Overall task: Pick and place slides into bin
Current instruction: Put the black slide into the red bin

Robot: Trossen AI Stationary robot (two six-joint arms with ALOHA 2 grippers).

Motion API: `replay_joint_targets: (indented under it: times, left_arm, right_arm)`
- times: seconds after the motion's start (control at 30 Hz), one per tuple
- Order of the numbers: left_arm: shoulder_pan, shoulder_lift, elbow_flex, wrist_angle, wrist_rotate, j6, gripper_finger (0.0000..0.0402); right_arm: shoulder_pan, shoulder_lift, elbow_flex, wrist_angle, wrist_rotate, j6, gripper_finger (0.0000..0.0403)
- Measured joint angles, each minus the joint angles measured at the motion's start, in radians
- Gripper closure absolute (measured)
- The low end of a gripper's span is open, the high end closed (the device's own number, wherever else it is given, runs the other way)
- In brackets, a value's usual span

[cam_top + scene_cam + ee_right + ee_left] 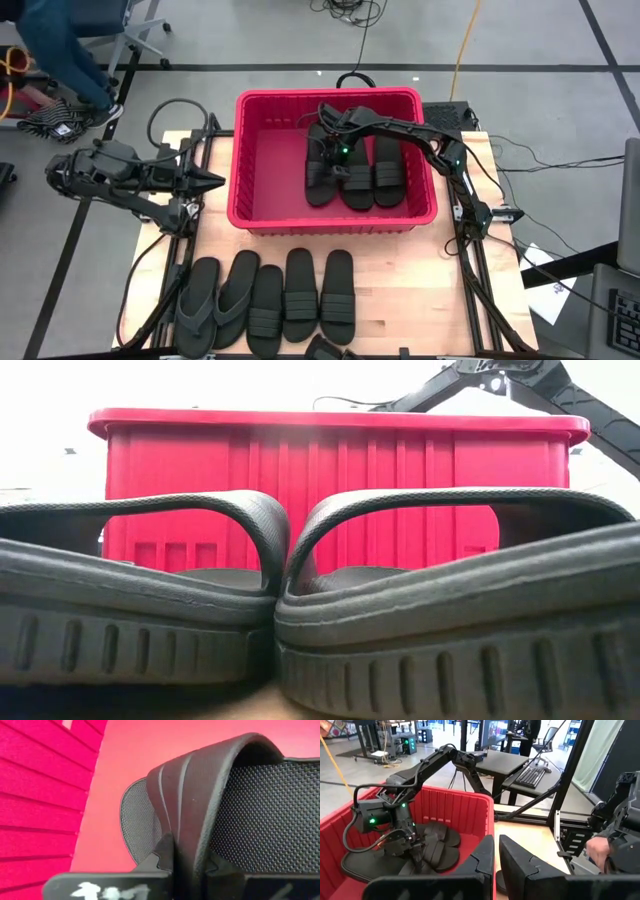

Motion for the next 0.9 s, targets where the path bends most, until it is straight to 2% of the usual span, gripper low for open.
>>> replay_joint_targets:
  times: [0.3, 0.47, 0.9]
  left_arm:
    - [0.000, 0.001, 0.000, 0.000, 0.000, -0.008, 0.0376]
    - [0.000, 0.001, 0.000, 0.001, 0.000, -0.009, 0.0376]
    - [0.000, 0.001, 0.000, 0.001, 0.000, -0.016, 0.0376]
  right_arm:
    - [0.006, 0.000, 0.000, -0.001, -0.033, 0.004, 0.0394]
    - [0.008, 0.000, -0.002, 0.001, 0.009, 0.004, 0.0394]
    - [0.007, -0.005, -0.088, 0.075, -0.004, 0.051, 0.0394]
